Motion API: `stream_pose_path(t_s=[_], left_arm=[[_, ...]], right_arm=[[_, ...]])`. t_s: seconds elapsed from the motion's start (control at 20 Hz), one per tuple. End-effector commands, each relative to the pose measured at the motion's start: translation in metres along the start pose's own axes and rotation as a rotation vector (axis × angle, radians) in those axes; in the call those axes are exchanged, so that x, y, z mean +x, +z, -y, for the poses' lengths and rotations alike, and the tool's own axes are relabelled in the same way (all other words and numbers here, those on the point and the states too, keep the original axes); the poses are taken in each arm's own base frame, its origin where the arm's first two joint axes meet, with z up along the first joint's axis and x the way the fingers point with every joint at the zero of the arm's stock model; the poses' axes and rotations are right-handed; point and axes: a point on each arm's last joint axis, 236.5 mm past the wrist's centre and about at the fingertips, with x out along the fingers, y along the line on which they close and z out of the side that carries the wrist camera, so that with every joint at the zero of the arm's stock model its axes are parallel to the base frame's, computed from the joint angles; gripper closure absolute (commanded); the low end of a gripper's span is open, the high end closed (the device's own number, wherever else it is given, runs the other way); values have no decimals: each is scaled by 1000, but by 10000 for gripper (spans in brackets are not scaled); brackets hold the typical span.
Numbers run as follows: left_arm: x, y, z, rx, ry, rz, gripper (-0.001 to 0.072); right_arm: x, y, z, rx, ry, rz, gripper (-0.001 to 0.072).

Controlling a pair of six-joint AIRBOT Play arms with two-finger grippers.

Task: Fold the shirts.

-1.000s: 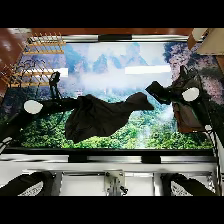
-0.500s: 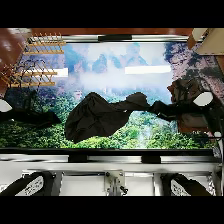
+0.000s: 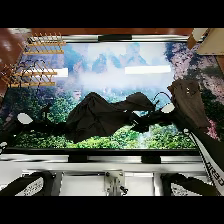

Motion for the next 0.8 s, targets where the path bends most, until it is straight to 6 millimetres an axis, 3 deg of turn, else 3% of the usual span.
stream_pose_path(t_s=[0.0, 0.15, 0.35, 0.45, 0.55, 0.65, 0.75], left_arm=[[3, 14, 3, 36, 9, 65, 668], [-4, 23, 7, 52, 5, 84, 668], [-13, 23, 16, 107, -8, 77, 668], [-20, 28, 21, 134, -13, 95, 668], [-31, 38, 29, 154, -19, 127, 668], [-49, 53, 38, 186, -22, 172, 668], [-88, 75, 48, 255, -8, 237, 668]], right_arm=[[30, 1, -7, 52, 4, 21, 47], [56, -3, -8, 76, -31, 43, 47], [66, 35, -32, 152, 43, 255, 50], [68, 45, -39, 170, 55, 327, 273], [68, 46, -41, 189, 63, 341, 636], [56, 46, -48, 127, 72, 332, 644], [15, 53, -54, -71, 49, 364, 644]])
